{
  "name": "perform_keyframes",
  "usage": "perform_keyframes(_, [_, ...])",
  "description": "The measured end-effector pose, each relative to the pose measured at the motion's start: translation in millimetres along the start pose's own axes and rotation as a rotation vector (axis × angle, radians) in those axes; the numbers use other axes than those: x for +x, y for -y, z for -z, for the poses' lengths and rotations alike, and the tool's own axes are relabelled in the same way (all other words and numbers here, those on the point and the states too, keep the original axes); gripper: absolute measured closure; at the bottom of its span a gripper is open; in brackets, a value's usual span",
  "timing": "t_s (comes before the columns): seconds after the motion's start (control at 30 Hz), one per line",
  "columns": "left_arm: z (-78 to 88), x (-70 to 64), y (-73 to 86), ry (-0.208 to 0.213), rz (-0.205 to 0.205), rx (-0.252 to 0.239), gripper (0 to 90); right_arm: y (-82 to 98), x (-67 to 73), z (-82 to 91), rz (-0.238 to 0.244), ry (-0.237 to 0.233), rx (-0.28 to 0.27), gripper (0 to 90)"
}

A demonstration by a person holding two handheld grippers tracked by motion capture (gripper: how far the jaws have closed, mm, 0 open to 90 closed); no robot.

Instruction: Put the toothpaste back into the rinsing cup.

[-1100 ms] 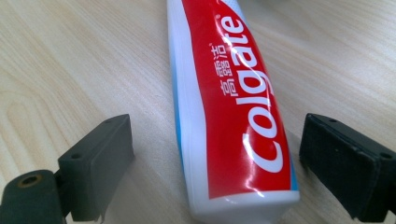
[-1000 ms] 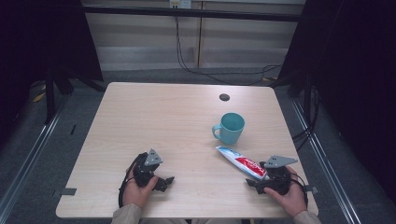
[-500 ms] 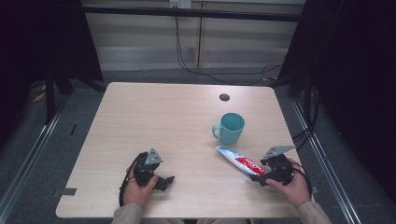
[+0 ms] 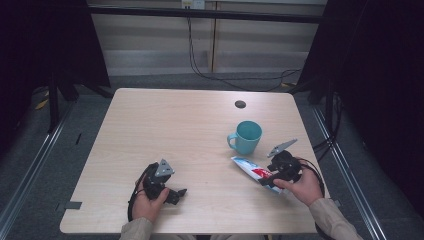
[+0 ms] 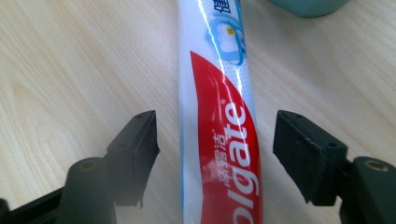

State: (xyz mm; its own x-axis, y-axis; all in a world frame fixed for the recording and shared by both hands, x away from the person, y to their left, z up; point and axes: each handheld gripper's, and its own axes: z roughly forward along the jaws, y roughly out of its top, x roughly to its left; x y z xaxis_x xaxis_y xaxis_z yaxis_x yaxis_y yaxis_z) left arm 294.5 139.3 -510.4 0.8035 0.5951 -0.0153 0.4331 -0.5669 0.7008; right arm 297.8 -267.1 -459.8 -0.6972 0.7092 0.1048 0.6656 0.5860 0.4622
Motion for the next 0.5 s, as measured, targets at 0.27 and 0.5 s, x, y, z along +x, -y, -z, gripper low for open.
perform_keyframes(0.27, [0.1,0.1,0.0,0.0,-0.001,0.001,0.0,-12.5,-1.9,-4.5,0.015,-0.007,0.044,38.5])
perform_keyframes(0.5, [0.0,0.0,0.0,0.0,0.0,0.0,0.0,-22.6,-3.5,-8.3,0.025,-0.008,0.069,41.0])
